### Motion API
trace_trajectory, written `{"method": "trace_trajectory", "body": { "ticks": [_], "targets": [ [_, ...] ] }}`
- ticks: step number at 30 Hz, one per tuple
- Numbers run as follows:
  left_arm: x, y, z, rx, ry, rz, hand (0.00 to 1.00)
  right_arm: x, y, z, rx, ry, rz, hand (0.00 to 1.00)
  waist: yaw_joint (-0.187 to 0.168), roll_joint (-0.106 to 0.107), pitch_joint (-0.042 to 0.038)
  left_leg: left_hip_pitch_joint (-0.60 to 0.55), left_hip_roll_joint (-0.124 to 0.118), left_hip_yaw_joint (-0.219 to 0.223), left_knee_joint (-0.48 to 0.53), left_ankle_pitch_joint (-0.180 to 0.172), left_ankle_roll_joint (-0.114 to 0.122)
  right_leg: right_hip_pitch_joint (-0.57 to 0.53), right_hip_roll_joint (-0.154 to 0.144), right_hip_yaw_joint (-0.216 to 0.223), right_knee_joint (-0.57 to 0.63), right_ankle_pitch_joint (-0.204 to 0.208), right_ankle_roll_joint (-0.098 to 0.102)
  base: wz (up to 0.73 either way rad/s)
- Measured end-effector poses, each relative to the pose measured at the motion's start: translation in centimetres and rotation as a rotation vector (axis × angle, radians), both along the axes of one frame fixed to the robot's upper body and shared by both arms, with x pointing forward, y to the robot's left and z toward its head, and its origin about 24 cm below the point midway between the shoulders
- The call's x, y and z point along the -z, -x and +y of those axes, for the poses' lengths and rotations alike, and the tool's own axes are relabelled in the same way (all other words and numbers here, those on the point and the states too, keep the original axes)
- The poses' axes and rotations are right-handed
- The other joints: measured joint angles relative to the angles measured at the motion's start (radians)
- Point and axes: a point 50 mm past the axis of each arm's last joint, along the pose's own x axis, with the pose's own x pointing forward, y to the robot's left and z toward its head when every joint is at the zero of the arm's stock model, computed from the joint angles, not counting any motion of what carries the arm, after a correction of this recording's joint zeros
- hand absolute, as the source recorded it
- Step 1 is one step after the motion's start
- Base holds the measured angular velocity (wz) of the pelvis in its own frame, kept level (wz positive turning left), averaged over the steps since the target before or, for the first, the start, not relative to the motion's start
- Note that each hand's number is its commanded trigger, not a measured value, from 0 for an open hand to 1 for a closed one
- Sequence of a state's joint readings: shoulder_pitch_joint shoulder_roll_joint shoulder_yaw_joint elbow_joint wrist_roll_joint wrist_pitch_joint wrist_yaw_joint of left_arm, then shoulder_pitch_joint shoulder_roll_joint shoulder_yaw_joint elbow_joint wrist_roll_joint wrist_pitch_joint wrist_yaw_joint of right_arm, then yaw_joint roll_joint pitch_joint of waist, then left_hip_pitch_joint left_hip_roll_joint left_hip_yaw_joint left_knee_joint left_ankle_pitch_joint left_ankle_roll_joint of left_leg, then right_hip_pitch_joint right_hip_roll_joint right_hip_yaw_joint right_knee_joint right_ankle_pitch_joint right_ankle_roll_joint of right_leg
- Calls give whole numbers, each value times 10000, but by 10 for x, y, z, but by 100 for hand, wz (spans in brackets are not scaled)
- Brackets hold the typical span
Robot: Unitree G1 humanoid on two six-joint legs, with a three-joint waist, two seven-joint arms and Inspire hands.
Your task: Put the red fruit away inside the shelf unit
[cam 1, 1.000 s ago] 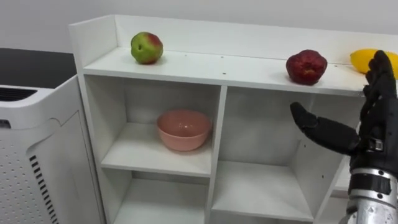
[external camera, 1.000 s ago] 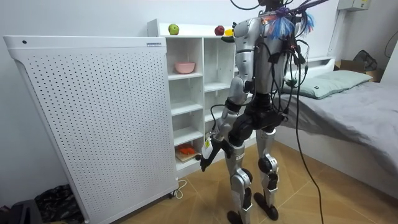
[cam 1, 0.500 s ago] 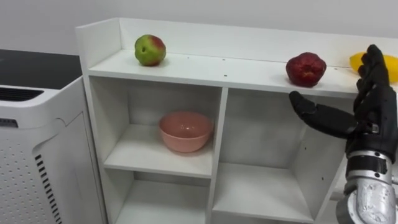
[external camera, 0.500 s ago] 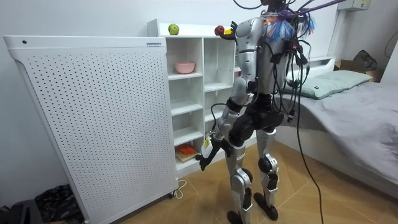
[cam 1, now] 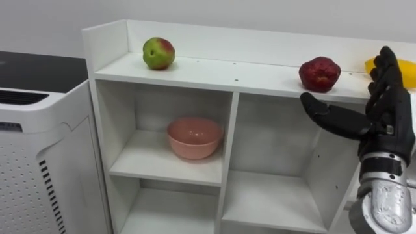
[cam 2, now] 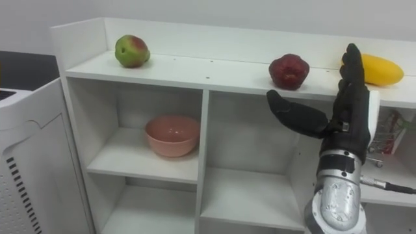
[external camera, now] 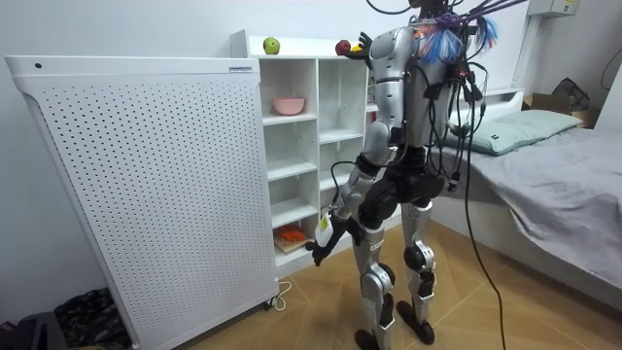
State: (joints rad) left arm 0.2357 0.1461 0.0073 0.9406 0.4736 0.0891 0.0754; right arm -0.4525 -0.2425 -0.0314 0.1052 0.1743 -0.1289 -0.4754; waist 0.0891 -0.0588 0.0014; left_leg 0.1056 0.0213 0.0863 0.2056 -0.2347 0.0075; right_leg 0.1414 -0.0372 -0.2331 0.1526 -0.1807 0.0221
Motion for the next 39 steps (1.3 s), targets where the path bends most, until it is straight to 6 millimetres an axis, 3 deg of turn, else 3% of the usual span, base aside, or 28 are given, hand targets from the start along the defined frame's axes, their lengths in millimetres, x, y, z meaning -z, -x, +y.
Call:
{"method": "trace_trajectory", "body": {
  "ticks": [14,22,32,33,34,35,36,39],
  "targets": [
    [0,4,1,163,-103,132,0,-3,-1,-5,-290,-494,-33,0,43,-77,9,-25,-7,-84,2,28,-10,10,-6,-146,0,0,0,2],
    [0,4,3,218,-179,289,0,0,-13,-18,151,796,597,0,264,-251,116,69,-4,-57,-11,33,-13,20,-15,-207,2,1,-1,-1],
    [-1,6,10,211,-290,557,0,3,-28,-24,174,861,1213,0,260,-396,74,25,1,-68,-38,32,-10,93,-3,-212,22,33,-50,-1],
    [-1,6,10,214,-290,563,0,3,-28,-24,151,901,1228,21,261,-396,73,23,2,-69,-36,32,-10,93,-2,-211,22,33,-50,0],
    [-1,6,10,215,-293,573,0,2,-28,-25,105,954,1250,65,253,-412,62,14,3,-70,-39,32,-11,87,-2,-221,22,33,-50,0],
    [-1,6,10,217,-279,590,0,1,-29,-25,94,960,1282,87,246,-426,48,1,5,-70,-40,32,-11,78,0,-222,22,34,-50,0],
    [-1,6,10,220,-239,616,0,1,-29,-26,93,950,1310,100,247,-426,42,-15,5,-81,-35,32,-11,71,0,-245,22,34,-51,0],
    [-1,7,11,223,-228,647,0,0,-29,-28,48,854,1370,100,249,-457,7,-66,4,-107,-5,32,-11,38,-1,-310,21,35,-52,1]
  ]
}}
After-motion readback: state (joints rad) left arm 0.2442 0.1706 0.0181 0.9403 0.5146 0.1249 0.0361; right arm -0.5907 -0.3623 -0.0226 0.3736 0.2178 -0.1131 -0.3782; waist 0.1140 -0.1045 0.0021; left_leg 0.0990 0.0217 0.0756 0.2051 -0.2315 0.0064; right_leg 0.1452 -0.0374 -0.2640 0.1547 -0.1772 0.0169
